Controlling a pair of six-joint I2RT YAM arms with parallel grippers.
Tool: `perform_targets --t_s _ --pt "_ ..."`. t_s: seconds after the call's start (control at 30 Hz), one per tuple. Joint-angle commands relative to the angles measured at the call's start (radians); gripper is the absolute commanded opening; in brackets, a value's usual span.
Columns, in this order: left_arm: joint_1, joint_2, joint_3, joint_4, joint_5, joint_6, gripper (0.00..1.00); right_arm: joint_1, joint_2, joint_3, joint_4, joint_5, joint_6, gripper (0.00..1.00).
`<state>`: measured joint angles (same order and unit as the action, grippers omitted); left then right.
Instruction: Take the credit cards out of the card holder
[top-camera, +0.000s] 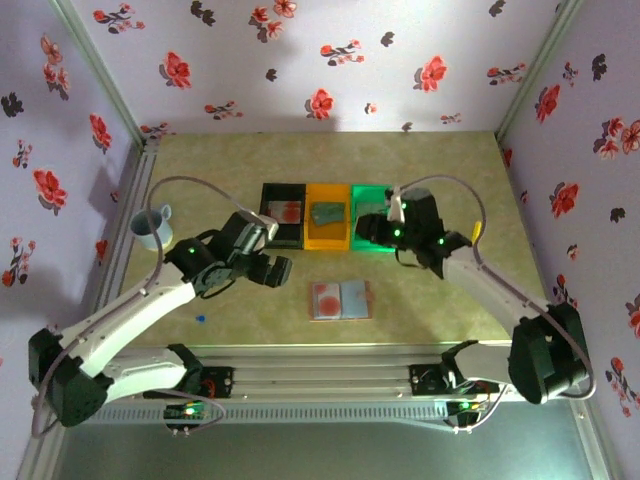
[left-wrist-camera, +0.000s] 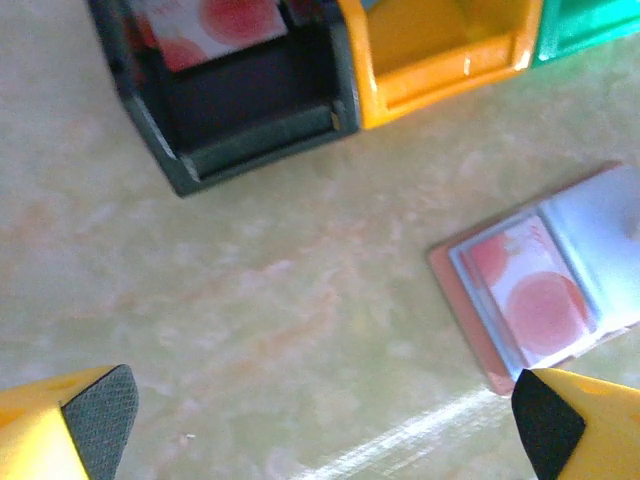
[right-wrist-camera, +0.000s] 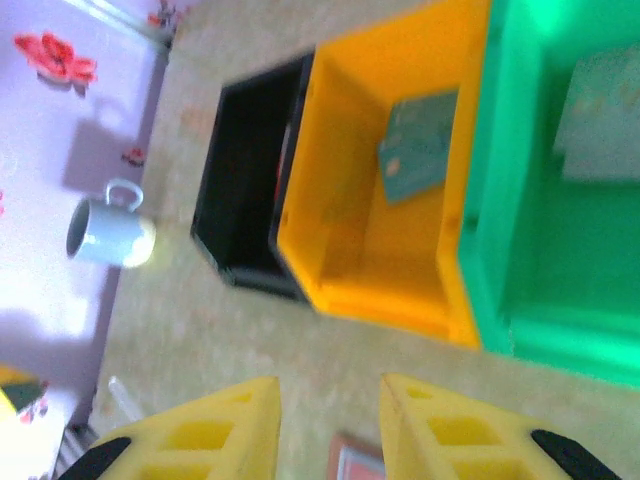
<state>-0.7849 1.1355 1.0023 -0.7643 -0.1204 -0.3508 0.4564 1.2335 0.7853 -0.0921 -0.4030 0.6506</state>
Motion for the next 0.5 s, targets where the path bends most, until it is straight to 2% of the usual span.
perform_targets --t_s 0.0,0.23,0.47 --pt "-0.019 0.024 -0.017 -0.046 0.085 -0.136 1.00 0.061 -0.087 -0.104 0.094 0.021 0.097 0.31" --pt "-0.089 0.074 -0.084 -0.023 0.122 -0.305 1.00 0.181 -0.218 -0.340 0.241 0.082 0.249 0.31" --pt "-0.157 0.179 -0.099 0.004 0.121 -0.409 1.00 0.304 -0.213 -0.424 0.312 0.151 0.300 0.31"
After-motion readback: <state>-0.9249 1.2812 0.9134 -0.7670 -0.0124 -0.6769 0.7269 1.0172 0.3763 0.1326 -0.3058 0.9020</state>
